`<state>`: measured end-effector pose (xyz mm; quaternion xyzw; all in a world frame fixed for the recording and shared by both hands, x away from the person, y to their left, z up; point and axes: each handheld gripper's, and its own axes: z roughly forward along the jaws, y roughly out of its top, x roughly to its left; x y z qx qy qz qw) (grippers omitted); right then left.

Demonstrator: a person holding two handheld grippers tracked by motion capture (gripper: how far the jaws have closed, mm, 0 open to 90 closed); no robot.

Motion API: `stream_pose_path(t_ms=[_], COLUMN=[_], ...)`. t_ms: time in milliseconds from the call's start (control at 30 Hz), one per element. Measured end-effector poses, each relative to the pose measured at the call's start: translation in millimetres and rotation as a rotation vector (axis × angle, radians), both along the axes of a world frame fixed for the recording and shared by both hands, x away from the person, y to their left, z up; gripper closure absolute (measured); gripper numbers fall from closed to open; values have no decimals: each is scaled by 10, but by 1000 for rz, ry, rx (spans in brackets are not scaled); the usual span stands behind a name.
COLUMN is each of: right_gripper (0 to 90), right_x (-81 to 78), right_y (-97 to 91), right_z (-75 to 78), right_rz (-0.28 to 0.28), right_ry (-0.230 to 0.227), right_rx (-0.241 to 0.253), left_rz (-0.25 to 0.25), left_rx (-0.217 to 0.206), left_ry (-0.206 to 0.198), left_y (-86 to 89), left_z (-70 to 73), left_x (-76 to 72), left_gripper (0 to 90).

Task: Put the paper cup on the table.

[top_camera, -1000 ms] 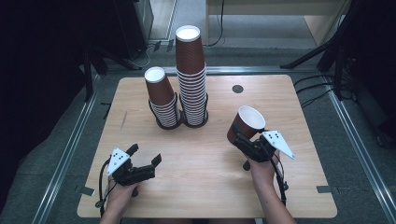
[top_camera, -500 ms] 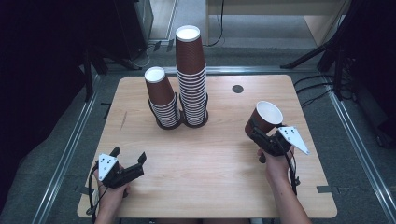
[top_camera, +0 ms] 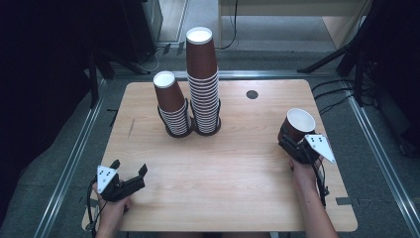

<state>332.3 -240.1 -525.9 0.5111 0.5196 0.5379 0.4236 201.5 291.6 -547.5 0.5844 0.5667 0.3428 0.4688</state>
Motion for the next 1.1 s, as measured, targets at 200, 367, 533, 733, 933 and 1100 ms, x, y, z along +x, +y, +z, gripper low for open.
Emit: stream_pose_path(t_ms=[200,367,533,733,933,1100], right_gripper=[134,133,132,129,123,106], right_x=[40,66,67,45,12,-18], right_y=[-17,-14,-8,17,3,-13], right_z=[-73,-127,-160,-176,-177,-173], right_rz=[-17,-20,-21,6,32,54], right_ry=[66,111,123,138,147,146], right_rx=[-52,-120,-148,-183,-170,-162], left_rz=[1,-2,-4,-3,-2,-3], left_rx=[-42,-52,-48,-40,-44,-51], left_ry=[5,21,27,35,39,40], left_y=[52,66,60,47,49,55], left_z=[-1,-6,-8,-12,-14,-15], left_x=[-1,-2,1,11,20,20], left_gripper=[0,0,0,0,0,0])
